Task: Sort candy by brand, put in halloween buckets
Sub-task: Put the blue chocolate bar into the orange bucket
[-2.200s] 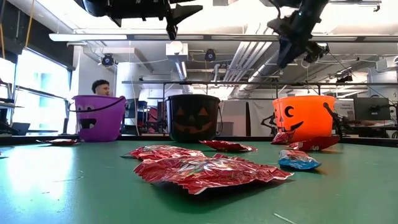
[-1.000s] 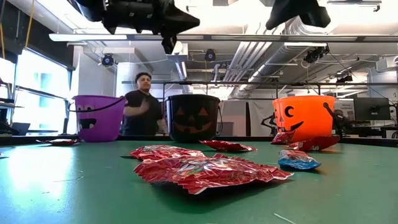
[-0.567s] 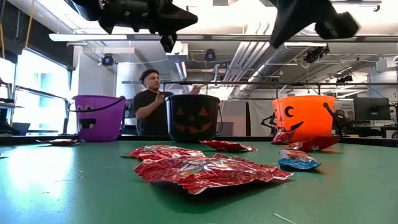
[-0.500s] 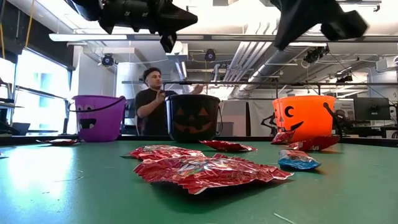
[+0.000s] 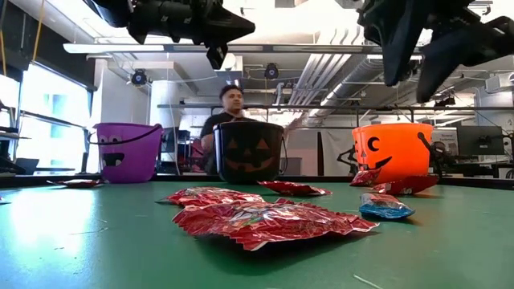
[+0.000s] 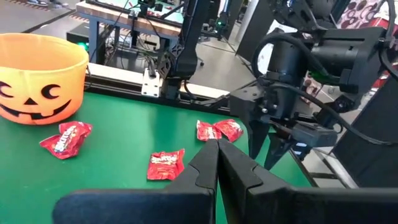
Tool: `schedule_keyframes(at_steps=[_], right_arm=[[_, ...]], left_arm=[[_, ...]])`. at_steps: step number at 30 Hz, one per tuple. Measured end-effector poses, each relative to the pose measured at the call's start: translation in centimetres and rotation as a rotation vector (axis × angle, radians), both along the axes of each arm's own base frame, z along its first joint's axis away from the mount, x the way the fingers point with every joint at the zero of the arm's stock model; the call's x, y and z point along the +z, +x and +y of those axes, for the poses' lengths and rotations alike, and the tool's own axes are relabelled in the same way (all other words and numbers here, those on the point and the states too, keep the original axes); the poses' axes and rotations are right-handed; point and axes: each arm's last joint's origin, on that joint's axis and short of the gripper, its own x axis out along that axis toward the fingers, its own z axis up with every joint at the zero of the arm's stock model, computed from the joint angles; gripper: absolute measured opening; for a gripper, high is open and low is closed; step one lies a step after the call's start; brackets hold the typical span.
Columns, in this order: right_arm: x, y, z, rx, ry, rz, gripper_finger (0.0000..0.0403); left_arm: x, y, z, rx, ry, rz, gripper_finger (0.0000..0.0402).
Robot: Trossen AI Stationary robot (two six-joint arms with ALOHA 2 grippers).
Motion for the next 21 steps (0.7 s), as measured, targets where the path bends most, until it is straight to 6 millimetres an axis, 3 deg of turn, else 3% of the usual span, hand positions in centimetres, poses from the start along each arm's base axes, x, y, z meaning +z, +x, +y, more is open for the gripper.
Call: schedule_keyframes(at_steps=[9, 21], right_arm=[[-0.14, -0.25, -0.05, -0.068, 0.044, 0.047, 0.0198], [-0.31, -0.15, 0.06, -0.119, 0.08, 0.061, 0.0182]], left_arm=[[0.01, 0.0, 0.01, 0.003, 0.002, -0.001, 0.0], [0.03, 0.0, -0.17, -0.037, 0.011, -0.006, 0.0]])
